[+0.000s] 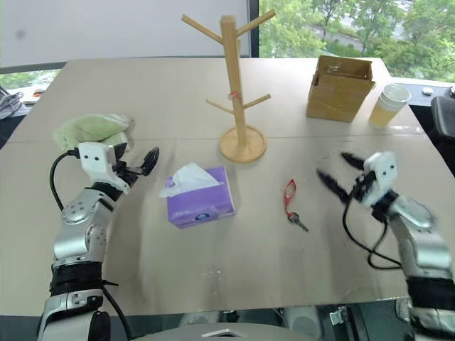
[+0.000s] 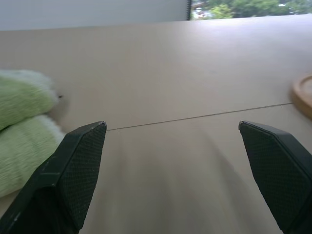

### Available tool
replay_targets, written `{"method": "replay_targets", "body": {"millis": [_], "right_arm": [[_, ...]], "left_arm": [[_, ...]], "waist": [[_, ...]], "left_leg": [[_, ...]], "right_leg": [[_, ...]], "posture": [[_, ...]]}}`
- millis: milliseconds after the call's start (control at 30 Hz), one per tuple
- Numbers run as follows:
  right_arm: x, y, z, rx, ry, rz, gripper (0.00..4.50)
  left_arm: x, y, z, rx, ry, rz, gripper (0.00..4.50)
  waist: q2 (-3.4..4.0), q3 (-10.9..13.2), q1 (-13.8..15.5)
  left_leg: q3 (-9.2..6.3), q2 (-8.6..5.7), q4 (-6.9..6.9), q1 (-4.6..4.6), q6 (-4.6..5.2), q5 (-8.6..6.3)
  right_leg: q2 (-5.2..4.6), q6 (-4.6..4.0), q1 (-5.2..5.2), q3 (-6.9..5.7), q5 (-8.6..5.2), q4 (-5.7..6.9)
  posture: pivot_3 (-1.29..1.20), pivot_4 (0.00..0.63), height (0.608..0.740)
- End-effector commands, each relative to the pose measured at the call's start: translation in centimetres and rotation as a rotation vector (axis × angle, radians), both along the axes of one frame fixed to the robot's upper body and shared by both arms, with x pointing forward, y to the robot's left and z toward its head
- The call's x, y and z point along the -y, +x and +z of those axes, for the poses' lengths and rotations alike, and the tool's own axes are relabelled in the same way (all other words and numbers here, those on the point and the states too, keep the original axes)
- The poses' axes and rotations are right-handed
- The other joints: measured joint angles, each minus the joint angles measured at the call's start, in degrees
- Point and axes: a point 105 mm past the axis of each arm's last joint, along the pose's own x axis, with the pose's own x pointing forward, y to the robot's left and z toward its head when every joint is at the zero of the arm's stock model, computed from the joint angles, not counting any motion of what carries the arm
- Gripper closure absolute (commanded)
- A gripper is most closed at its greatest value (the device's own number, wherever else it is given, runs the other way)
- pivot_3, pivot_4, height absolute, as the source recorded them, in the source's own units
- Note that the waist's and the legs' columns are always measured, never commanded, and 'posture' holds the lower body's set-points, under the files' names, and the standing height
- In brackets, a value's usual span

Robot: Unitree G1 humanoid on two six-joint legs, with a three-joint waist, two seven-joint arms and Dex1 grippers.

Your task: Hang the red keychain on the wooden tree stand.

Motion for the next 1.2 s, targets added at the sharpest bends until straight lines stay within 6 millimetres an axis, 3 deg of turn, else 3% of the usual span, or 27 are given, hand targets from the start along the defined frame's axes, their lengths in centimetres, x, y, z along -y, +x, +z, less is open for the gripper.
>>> {"method": "replay_targets", "body": {"millis": [33, 200, 333, 533, 767, 1200], "right_arm": [[-1.1, -3.8, 0.7, 0.009, -0.113, 0.265, 0.13], [-1.0, -5.4, 0.5, 0.03, -0.186, 0.387, 0.13], [-0.5, -5.0, 0.3, 0.054, -0.191, 0.383, 0.13], [-0.4, -4.1, 0.0, 0.079, -0.202, 0.354, 0.13], [-0.7, -4.0, -0.2, 0.09, -0.187, 0.34, 0.13], [-1.0, -3.6, 0.0, 0.105, -0.179, 0.312, 0.13]], "left_arm": [[1.0, 0.1, 1.9, 0.039, 0.018, -0.106, 0.0], [2.3, -0.2, 1.7, -0.011, 0.042, -0.25, 0.0], [2.7, -0.7, 2.0, -0.065, -0.001, -0.347, 0.0], [3.7, -2.9, 2.2, -0.284, -0.137, -0.54, 0.0], [4.0, -4.4, 4.6, -0.378, -0.226, -0.666, 0.0], [4.5, -5.7, 2.1, -0.531, -0.051, -0.74, 0.0]], "waist": [[-0.07, 0.0, -0.1], [-0.09, 0.0, -0.2], [-0.1, 0.0, -0.1], [-0.14, 0.0, -0.1], [-0.14, 0.0, 0.1], [-0.13, 0.0, 0.6]], "left_leg": [[-0.05, 0.02, 0.02, 0.01, 0.01, 0.0], [-0.05, 0.01, 0.05, 0.09, 0.01, 0.0], [-0.06, 0.0, 0.05, 0.03, -0.17, 0.1], [-0.07, 0.0, 0.06, 0.03, -0.24, 0.15], [-0.11, 0.0, 0.06, 0.03, -0.26, 0.16], [-0.09, -0.02, 0.06, 0.04, -0.26, 0.16]], "right_leg": [[0.02, 0.0, 0.02, -0.04, 0.0, -0.01], [0.06, 0.0, 0.05, -0.02, -0.01, 0.01], [0.05, -0.01, 0.05, -0.02, -0.01, -0.01], [0.04, 0.01, 0.04, -0.03, -0.02, 0.0], [0.03, 0.01, 0.05, -0.04, -0.02, 0.02], [0.04, -0.01, 0.05, -0.02, -0.02, 0.02]], "posture": [[0.0, 0.15, 0.74], [0.0, 0.15, 0.74], [0.0, 0.15, 0.74], [0.0, 0.15, 0.74], [0.0, 0.15, 0.74], [0.0, 0.15, 0.74]]}}
